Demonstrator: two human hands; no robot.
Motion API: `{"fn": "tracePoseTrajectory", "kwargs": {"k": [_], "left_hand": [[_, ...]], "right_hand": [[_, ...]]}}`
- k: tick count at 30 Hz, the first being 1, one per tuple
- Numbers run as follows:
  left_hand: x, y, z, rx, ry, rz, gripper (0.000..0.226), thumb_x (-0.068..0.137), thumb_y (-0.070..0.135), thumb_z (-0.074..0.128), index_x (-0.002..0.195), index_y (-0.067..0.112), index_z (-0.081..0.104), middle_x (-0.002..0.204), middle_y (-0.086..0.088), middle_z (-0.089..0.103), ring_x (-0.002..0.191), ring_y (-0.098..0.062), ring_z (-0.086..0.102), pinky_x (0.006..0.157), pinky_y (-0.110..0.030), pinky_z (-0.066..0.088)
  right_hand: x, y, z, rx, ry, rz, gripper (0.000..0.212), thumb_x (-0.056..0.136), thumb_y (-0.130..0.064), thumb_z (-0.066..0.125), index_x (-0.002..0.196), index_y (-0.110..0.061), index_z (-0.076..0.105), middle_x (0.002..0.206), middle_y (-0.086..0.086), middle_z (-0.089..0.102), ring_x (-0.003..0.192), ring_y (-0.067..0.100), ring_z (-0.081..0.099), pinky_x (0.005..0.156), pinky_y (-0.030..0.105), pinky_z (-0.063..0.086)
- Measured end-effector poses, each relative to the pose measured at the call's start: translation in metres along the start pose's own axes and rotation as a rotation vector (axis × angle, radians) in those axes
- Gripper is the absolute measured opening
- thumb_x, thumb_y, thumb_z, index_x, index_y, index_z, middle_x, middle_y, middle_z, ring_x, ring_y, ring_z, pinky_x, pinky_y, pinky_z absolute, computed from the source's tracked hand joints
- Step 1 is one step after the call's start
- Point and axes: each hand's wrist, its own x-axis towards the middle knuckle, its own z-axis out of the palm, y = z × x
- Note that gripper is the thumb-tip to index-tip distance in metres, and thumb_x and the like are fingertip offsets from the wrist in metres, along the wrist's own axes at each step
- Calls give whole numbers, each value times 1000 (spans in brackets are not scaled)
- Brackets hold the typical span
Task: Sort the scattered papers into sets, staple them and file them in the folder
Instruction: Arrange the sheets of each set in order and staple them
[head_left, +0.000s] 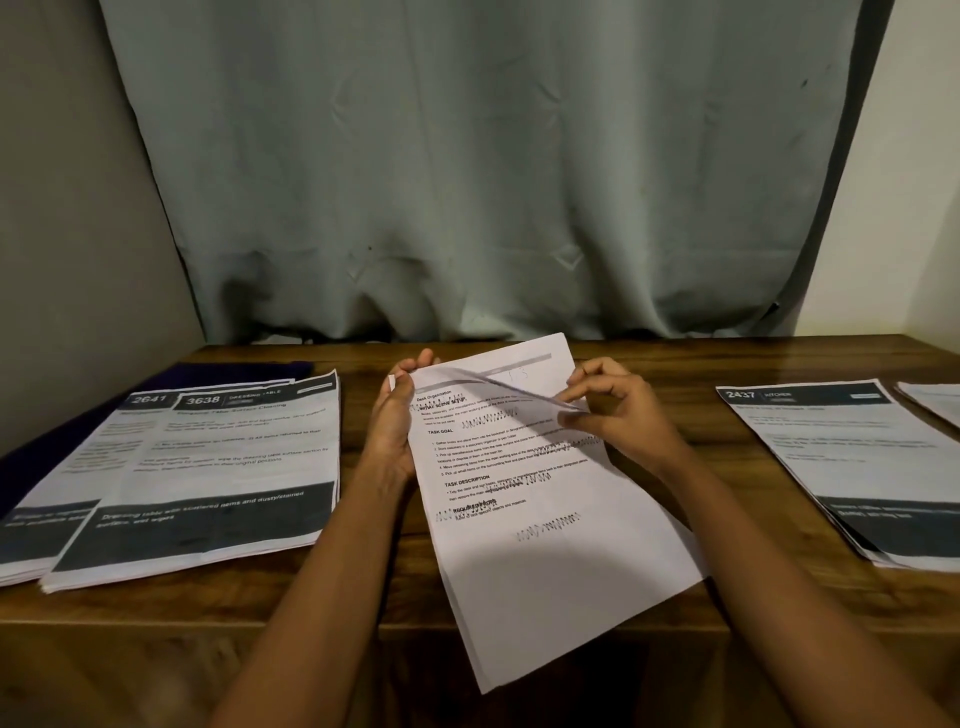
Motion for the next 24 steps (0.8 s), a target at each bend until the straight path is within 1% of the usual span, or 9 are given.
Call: {"fn": "tracePoseTrajectory", "kwargs": {"k": [2,5,9,12,14,16,18,20,24], "left_hand": [[0,0,0,-24,-4,-12,17,103,14,36,95,13,51,109,-2,68,102,-19,64,94,-42,48],[0,0,0,-19,-13,-5,17,103,14,35,94,13,49,108,-1,68,98,-17,64,86,-38,51],[0,0,-1,-6,-18,-5,18,104,15,35,94,14,49,107,0,68,95,-15,66,78,-36,53],[0,1,-2,-13,-17,-9,17,104,15,35,96,14,50,109,0,68,97,-15,66,78,-35,53],[0,0,-2,6,-18,-2,18,104,15,34,96,14,50,111,0,67,98,-15,65,81,-36,52],[0,0,-2,7,-22,1,18,104,15,35,96,14,50,112,0,67,100,-16,64,86,-37,52],[1,0,-2,-3,-23,1,17,104,15,35,96,14,50,113,-1,66,102,-17,63,91,-38,50],[2,0,-2,1,-18,9,18,104,16,34,96,14,50,115,-2,66,104,-17,63,95,-39,48],[4,0,-3,28,-9,17,19,104,16,34,96,14,51,114,0,66,103,-16,63,94,-39,49]], "right_hand": [[-2,-4,-1,19,-114,11,25,67,-9,83,83,-26,76,120,-10,51,119,12,45,90,34,54],[-3,-4,0,12,-168,7,26,53,-23,85,76,-33,78,137,-13,41,131,12,37,102,30,45],[0,4,1,6,-170,27,31,51,-26,89,80,-33,78,153,-16,24,142,13,24,111,45,36],[1,4,1,-8,-111,117,30,61,-11,88,79,-32,76,159,-12,12,146,17,15,111,49,35],[1,1,2,19,-86,142,29,69,-3,82,80,-28,73,159,-8,13,146,17,15,108,42,40],[-1,-5,2,55,-75,129,26,73,1,77,84,-22,70,158,-5,16,143,12,19,97,24,47],[-2,-7,1,65,-81,103,20,76,-1,75,86,-17,70,155,-10,22,139,9,23,85,14,49],[-2,-4,0,59,-100,74,13,78,-5,75,88,-11,69,149,-17,29,137,7,27,84,15,51],[-1,5,-1,80,-91,65,19,78,-13,76,95,-6,70,151,-13,33,139,14,34,97,36,51]]}}
